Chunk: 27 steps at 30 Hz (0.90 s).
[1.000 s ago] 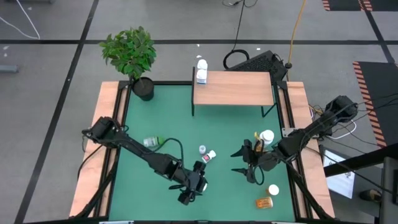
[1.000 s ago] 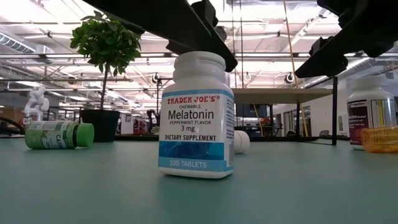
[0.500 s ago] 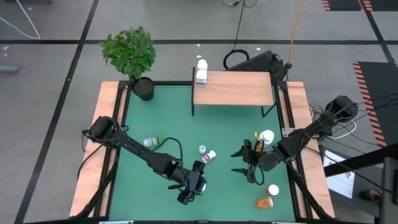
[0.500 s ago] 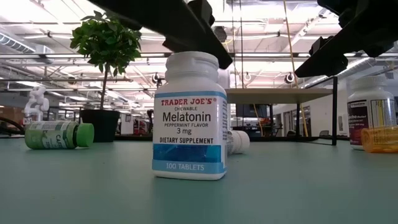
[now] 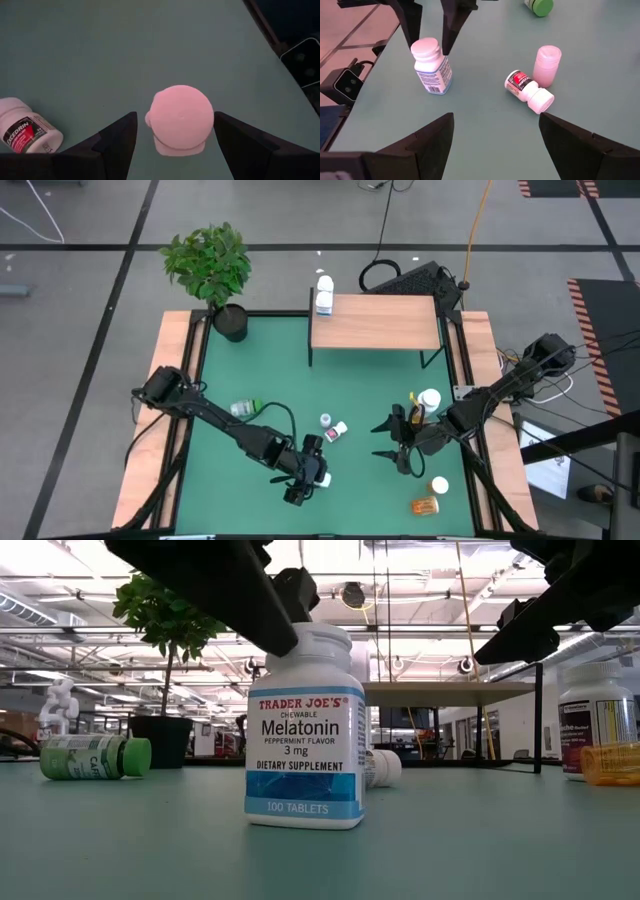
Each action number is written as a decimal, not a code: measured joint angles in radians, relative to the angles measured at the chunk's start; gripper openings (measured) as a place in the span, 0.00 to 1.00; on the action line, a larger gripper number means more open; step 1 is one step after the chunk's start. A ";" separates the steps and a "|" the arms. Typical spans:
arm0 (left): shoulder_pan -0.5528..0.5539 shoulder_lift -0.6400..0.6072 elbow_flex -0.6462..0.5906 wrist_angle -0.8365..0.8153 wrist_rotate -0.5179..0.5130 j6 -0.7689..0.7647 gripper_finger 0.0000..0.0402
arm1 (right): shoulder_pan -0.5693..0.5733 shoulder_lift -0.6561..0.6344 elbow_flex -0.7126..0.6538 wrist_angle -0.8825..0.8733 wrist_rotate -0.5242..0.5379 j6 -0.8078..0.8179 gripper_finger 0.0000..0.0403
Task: Pick and place medicine bottles onto shelf by color
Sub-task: Align the white and blue pill bottle with the other white and blue pill bottle on the shelf
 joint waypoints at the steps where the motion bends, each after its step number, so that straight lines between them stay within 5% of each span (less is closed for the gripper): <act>1: -0.001 0.000 0.000 0.003 0.000 0.001 0.66 | 0.000 0.000 0.000 0.000 0.000 0.000 0.71; 27: 0.000 0.010 0.000 0.039 0.002 0.032 0.49 | 0.000 0.000 0.000 0.000 0.000 -0.003 0.71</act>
